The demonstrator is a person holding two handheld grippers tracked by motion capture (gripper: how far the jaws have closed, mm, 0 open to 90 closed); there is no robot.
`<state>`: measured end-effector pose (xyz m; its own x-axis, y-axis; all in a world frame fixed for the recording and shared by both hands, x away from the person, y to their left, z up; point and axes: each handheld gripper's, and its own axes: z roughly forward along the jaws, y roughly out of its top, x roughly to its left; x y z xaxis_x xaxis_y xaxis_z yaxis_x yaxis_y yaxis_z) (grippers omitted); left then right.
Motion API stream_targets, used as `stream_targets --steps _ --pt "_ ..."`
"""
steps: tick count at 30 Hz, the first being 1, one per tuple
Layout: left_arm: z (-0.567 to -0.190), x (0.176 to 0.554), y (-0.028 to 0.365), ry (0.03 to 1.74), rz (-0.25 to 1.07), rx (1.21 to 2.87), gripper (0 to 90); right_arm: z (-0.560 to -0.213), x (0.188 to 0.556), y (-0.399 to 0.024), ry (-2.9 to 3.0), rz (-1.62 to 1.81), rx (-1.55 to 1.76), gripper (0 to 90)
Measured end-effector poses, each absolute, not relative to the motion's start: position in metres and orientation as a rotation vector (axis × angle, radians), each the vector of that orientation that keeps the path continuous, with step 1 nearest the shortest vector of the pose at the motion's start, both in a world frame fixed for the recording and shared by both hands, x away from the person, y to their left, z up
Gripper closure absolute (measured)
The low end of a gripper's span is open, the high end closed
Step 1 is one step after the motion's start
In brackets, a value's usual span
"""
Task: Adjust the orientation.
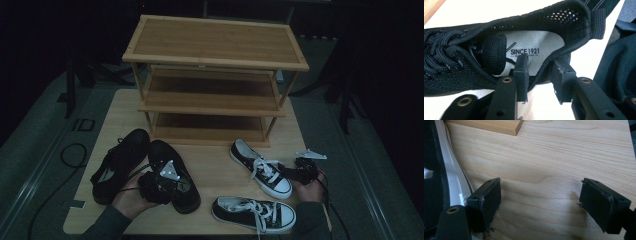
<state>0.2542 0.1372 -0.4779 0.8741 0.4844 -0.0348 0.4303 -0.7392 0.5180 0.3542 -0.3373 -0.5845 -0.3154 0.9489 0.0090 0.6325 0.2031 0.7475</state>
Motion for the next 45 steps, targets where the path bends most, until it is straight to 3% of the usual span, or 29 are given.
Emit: stream_targets --steps 6,8,26,31,37,45 --pt "-0.472 0.253 0.138 0.672 0.163 2.520 56.2 -0.585 0.354 -0.337 2.026 0.917 1.468 17.1" --pt "-0.470 0.253 0.138 0.678 0.144 2.496 50.5 -0.585 0.354 -0.337 2.026 0.917 1.468 17.1" --pt "-0.454 0.255 0.144 0.676 0.107 2.378 42.4 -0.585 0.354 -0.337 2.026 0.917 1.467 17.1" --pt "-0.450 0.258 0.150 0.741 0.182 2.358 38.7 -0.585 0.354 -0.337 2.025 0.918 1.468 17.1" --pt "-0.454 0.265 0.153 0.872 0.322 2.369 16.5 -0.585 0.354 -0.337 2.026 0.917 1.467 17.1" --pt "-0.459 0.271 0.161 0.983 0.368 2.329 15.0 -0.585 0.354 -0.337 2.026 0.917 1.468 17.1"
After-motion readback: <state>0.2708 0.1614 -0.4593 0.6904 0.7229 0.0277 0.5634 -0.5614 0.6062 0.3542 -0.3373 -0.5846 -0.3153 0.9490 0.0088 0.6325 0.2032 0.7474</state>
